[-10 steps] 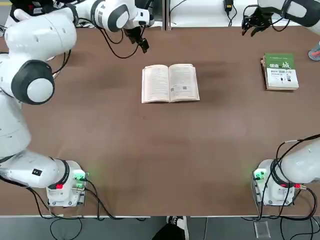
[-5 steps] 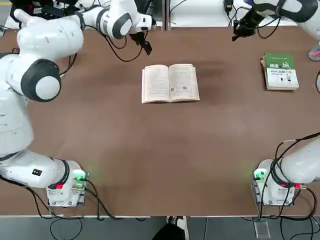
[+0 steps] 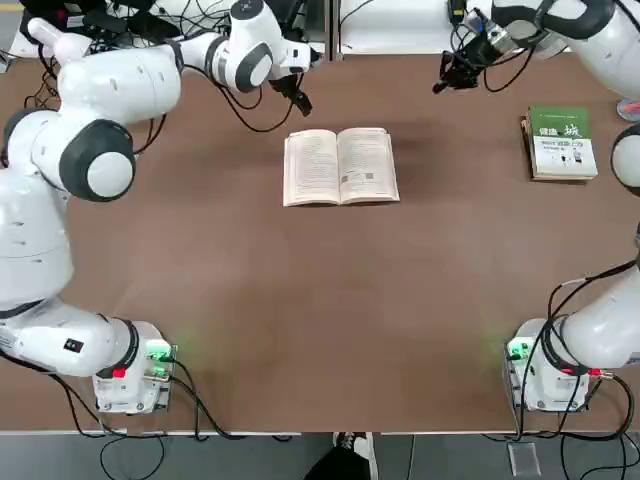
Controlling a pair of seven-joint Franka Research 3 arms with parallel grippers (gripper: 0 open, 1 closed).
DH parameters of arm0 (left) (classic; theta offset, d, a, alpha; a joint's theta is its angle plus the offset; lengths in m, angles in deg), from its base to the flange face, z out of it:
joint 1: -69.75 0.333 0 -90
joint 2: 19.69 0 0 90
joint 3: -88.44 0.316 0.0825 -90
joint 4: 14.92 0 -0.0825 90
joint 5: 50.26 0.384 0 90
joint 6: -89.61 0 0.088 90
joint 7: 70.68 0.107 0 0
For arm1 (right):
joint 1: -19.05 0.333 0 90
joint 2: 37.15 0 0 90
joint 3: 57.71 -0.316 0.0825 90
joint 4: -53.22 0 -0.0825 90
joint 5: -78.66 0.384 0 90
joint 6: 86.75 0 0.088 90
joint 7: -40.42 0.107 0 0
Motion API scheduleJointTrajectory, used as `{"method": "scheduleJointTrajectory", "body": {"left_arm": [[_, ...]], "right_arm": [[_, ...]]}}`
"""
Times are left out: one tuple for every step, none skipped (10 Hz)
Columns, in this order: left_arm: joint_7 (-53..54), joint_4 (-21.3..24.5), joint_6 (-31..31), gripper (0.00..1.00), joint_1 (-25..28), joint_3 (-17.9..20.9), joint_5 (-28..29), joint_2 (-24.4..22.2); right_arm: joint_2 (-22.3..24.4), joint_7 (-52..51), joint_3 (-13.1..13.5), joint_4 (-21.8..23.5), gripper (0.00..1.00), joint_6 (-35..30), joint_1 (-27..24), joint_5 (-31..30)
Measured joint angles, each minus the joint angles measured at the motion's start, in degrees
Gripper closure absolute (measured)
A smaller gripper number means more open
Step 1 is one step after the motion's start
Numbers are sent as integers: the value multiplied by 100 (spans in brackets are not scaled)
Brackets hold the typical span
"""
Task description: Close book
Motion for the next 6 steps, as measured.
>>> {"method": "scheduleJointTrajectory", "body": {"left_arm": [[81, -45, 34, 0, -3, -5, 0, 76], [147, -78, 115, 0, -4, -11, 0, 160], [196, -93, 231, 0, -5, -15, 0, 243], [220, -102, 336, 0, -5, -21, -14, 322], [271, -111, 425, 0, -5, -27, -92, 398], [423, -131, 485, 0, -5, -30, -316, 472]], "right_arm": [[-105, -267, -1, 1, 99, -57, 19, 281], [-204, -516, -2, -1, 99, -122, 39, 536], [-283, -708, -2, 0, 99, -163, 64, 701], [-352, -841, -2, -1, 99, -175, 88, 808], [-421, -961, -4, -1, 99, -186, 108, 911], [-488, -1118, -6, -1, 99, -198, 127, 1007]]}}
